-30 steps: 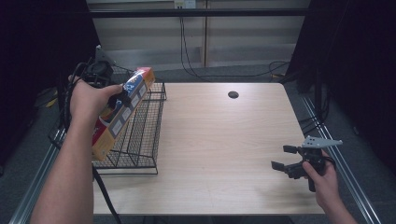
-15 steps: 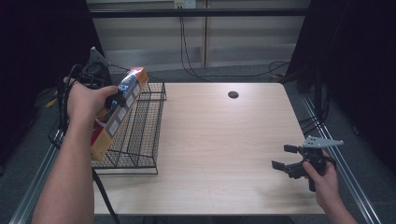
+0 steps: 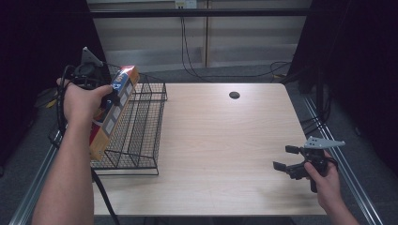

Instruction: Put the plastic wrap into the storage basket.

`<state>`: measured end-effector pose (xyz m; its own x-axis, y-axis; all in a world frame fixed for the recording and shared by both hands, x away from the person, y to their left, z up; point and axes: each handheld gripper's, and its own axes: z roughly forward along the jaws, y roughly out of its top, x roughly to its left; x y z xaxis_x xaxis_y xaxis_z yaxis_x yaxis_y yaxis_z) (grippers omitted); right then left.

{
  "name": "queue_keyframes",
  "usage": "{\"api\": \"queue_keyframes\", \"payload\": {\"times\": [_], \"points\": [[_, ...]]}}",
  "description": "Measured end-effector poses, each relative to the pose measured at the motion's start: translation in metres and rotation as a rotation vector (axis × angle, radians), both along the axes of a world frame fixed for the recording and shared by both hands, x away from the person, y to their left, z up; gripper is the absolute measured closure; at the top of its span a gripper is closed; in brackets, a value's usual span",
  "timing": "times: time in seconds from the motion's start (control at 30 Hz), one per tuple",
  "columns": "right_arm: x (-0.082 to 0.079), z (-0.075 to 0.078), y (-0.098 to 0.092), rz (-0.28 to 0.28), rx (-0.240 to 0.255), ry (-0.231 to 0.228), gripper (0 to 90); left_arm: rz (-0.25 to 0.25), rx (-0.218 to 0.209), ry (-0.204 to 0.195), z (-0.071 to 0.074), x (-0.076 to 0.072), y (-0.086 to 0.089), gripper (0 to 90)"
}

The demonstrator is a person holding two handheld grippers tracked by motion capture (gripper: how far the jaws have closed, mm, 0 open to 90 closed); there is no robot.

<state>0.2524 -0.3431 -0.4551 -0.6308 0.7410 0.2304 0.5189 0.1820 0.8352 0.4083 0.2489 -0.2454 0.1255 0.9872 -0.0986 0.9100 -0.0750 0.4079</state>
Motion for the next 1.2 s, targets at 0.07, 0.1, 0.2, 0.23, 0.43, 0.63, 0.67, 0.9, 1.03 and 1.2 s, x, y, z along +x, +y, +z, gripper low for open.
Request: {"api": "queue_keyframes", "payload": {"times": [0.07, 0.1, 0.2, 0.23, 0.43, 0.63, 0.67, 0.9, 1.03, 1.2], "points": [[0.0, 0.0, 0.0, -0.001, 0.0, -0.001, 2.1, 0.003, -0.003, -0.001, 0.0, 0.0, 0.001, 43.8], [0.0, 0.0, 0.0, -0.001, 0.001, 0.001, 2.1, 0.006, 0.003, -0.001, 0.001, -0.001, 0.004, 43.8], [0.0, -0.001, 0.0, 0.001, -0.003, -0.003, 2.1, 0.025, 0.008, -0.008, 0.002, -0.002, 0.008, 43.9], [0.0, -0.001, 0.0, -0.002, -0.002, -0.002, 2.1, 0.031, 0.005, -0.013, 0.002, -0.002, 0.009, 43.8], [0.0, -0.001, 0.002, 0.004, -0.004, 0.002, 2.1, 0.067, 0.003, -0.019, -0.003, -0.002, 0.018, 43.8], [0.001, -0.002, 0.002, 0.008, -0.006, 0.005, 2.1, 0.102, 0.015, -0.025, -0.008, -0.002, 0.025, 43.8], [0.001, -0.002, 0.002, 0.008, -0.007, -0.001, 2.1, 0.108, 0.012, -0.017, -0.009, -0.002, 0.026, 43.8], [0.001, -0.002, 0.003, 0.007, -0.008, 0.001, 2.1, 0.152, 0.031, -0.012, -0.017, 0.0, 0.028, 43.7], [0.001, -0.002, 0.002, 0.009, -0.007, 0.003, 2.1, 0.17, 0.033, -0.007, -0.021, 0.002, 0.029, 43.5], [0.001, -0.003, 0.003, 0.011, -0.01, 0.006, 2.1, 0.192, 0.04, -0.001, -0.026, 0.003, 0.029, 43.1]]}}
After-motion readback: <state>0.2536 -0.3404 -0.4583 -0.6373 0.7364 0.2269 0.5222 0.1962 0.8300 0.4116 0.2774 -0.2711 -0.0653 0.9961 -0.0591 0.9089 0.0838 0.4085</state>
